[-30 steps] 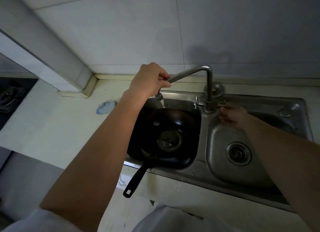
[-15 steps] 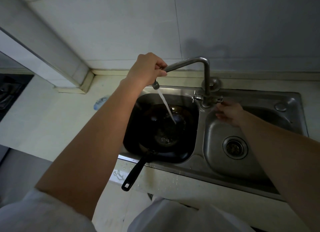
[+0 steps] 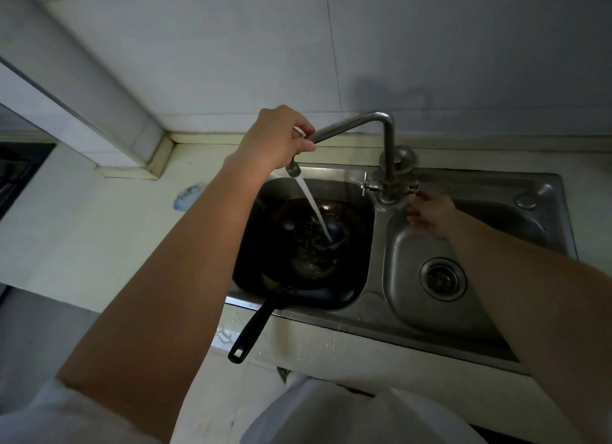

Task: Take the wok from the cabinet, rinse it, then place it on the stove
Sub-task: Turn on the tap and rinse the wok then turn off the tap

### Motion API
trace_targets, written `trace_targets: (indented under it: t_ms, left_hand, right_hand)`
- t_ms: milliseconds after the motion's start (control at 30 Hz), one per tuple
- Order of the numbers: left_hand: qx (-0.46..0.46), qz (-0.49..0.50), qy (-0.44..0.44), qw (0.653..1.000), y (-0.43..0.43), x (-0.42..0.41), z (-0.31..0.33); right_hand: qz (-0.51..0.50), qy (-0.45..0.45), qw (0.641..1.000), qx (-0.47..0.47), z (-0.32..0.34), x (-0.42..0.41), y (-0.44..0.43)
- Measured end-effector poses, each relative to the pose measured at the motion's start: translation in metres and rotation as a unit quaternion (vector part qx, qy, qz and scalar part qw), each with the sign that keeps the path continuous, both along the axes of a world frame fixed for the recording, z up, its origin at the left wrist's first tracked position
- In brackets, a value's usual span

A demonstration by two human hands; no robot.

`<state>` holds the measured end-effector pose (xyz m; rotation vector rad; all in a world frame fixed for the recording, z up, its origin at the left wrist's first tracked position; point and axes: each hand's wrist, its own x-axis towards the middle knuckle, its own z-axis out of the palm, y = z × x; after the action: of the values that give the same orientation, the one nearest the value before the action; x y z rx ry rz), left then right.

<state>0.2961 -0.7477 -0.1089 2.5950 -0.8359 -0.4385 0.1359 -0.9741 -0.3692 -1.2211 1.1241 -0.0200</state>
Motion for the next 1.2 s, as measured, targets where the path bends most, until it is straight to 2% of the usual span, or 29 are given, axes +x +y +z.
trace_targets:
  t_ms: [267,1200]
  left_hand:
    - [0.025,0.001,-0.001,1.0,-0.003,-0.003,0.005]
    - [0.013,0.017,0.008,1.0,-0.003,0.0,0.004]
  right_hand:
    - [0.005,-0.006,1.0,0.008,0.011,-0.003,0.003]
    - [0.054,0.013,0.998,-0.023,0.011,-0.008,0.002]
